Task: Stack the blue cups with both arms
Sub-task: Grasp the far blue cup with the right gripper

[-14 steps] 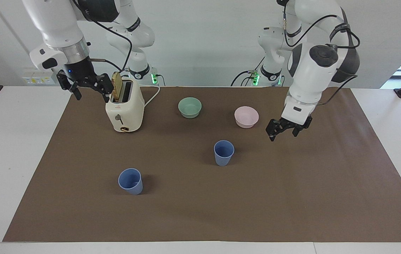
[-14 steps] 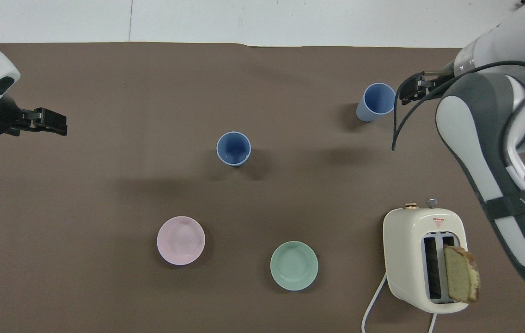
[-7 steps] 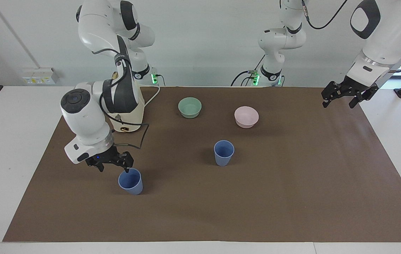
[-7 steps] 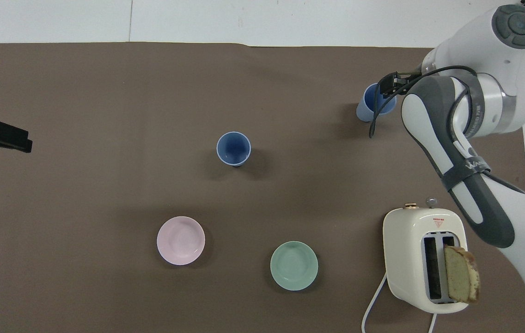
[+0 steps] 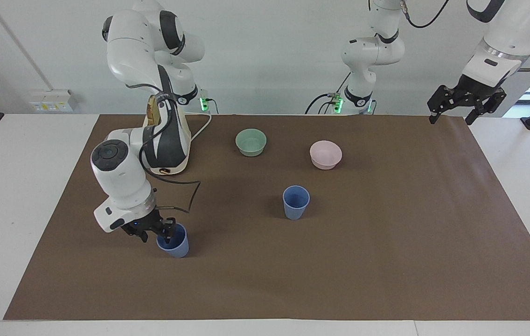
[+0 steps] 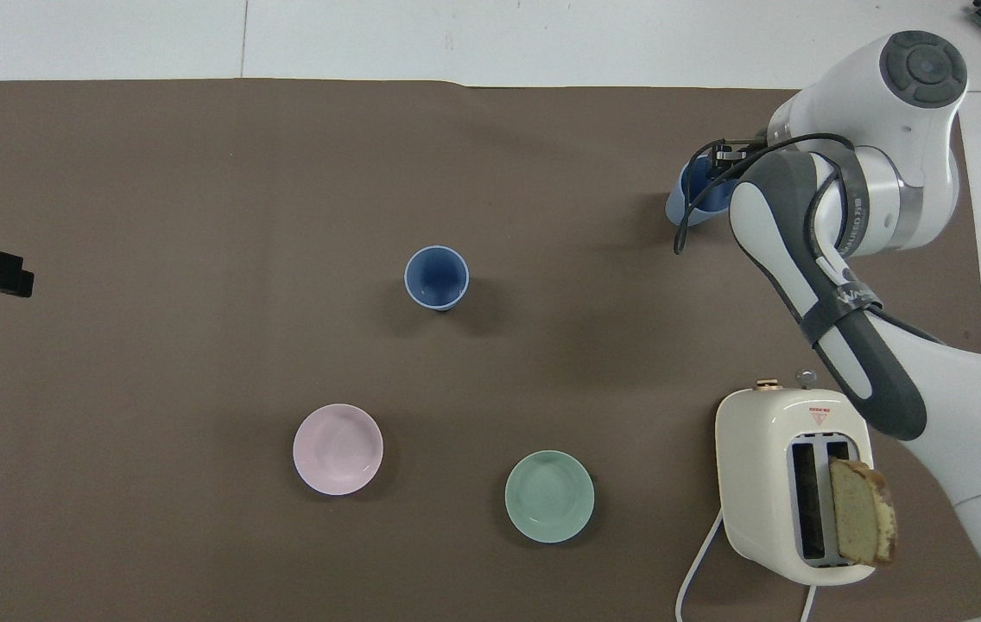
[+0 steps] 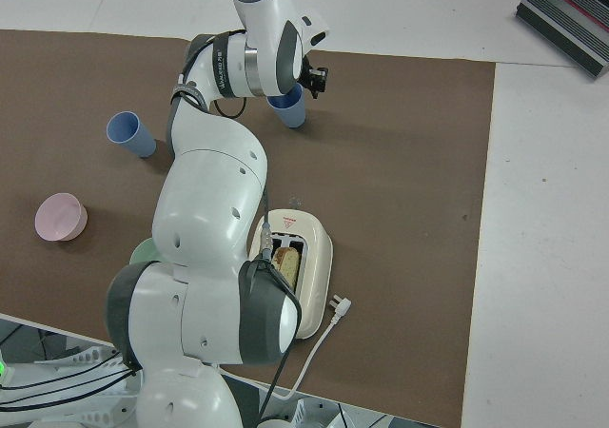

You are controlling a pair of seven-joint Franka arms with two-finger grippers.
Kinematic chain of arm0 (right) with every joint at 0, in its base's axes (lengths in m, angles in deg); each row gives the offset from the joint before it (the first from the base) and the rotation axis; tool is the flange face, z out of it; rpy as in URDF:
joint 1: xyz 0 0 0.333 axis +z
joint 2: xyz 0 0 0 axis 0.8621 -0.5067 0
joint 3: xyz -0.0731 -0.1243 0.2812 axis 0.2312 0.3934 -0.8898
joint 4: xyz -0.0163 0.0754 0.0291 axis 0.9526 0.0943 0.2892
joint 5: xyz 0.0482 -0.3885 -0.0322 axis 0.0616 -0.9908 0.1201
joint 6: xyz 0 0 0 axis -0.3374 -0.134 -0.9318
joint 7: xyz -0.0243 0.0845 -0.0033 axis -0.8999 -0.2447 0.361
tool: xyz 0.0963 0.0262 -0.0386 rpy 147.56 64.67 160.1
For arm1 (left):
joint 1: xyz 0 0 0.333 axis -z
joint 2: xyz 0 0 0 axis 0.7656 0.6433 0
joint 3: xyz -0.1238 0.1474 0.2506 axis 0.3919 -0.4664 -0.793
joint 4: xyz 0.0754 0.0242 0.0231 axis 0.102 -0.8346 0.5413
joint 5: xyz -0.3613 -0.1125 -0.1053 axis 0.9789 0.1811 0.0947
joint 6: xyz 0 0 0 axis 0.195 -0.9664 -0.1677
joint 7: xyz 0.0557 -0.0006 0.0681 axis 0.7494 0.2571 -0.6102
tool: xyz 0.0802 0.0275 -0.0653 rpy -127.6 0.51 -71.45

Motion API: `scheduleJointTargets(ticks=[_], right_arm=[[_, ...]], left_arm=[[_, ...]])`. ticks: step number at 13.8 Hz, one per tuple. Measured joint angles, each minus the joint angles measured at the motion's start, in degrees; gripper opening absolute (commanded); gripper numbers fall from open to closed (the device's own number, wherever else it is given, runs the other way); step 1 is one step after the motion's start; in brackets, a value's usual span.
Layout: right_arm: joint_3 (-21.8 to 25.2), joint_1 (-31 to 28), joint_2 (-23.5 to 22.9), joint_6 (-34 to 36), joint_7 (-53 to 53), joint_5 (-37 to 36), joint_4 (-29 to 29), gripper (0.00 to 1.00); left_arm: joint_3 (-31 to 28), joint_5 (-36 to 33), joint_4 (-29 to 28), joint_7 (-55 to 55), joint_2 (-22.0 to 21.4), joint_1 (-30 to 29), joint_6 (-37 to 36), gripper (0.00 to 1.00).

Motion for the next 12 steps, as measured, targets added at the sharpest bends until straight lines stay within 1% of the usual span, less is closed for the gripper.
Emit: scheduleJointTargets(ticks=[1,7,9,12], right_arm=[[0.0,0.0,0.0,0.0,-0.3,0.0,0.0,0.00],[-0.2,0.1,0.7,-0.2,-1.1,0.3,0.0,0.00],[-0.3,0.1,2.5,-0.2,-1.1,0.3,-0.1,0.00],[-2.0,1.4,7.6,2.1,-1.2,0.3,-0.8,0.00]], left_arm=[[0.1,0.0,0.0,0.0,0.0,0.0,0.0,1.00],[0.1,0.0,-0.2,0.0,0.0,0.0,-0.5,1.00],[0.0,0.0,-0.2,0.0,0.0,0.0,-0.7,1.00],[-0.1,0.0,-0.6,0.0,0.0,0.0,-1.0,1.00]])
